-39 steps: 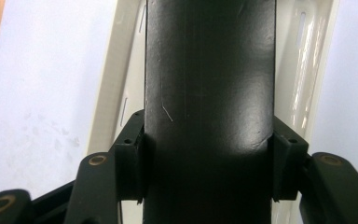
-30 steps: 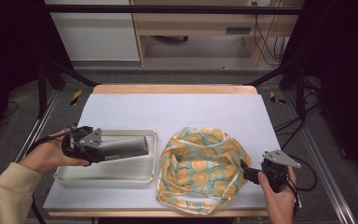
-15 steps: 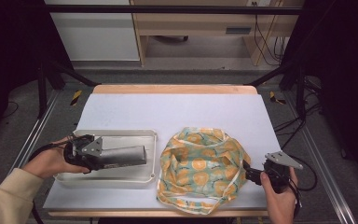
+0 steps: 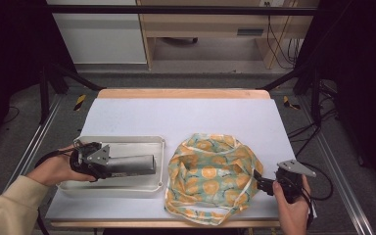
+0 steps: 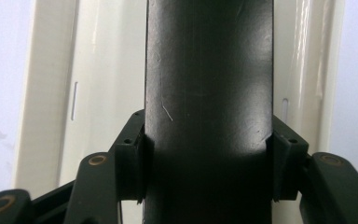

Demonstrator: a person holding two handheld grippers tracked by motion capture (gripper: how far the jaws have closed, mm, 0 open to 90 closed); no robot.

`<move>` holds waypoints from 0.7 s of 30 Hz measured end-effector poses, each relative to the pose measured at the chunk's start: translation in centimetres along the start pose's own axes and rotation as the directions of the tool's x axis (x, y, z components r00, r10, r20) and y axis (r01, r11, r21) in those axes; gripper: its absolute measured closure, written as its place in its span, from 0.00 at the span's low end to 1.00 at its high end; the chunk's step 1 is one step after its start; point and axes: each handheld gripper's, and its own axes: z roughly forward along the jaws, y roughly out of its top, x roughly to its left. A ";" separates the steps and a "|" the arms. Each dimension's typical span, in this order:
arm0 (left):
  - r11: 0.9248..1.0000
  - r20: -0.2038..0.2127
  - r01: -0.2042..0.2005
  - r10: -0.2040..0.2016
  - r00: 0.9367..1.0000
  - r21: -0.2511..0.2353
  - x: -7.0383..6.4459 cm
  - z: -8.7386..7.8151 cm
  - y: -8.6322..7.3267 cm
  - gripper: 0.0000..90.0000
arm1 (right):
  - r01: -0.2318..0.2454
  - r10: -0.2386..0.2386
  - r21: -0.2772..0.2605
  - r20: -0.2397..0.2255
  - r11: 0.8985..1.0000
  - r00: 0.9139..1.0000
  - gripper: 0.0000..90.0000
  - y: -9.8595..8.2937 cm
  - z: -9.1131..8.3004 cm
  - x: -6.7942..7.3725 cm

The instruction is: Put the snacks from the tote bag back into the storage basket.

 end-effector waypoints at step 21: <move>0.999 0.047 -0.037 0.037 0.998 -0.021 -0.6 0.5 0.6 0.48 | -0.001 0.001 0.007 -0.003 1.000 1.000 0.08 -0.1 0.1 -0.1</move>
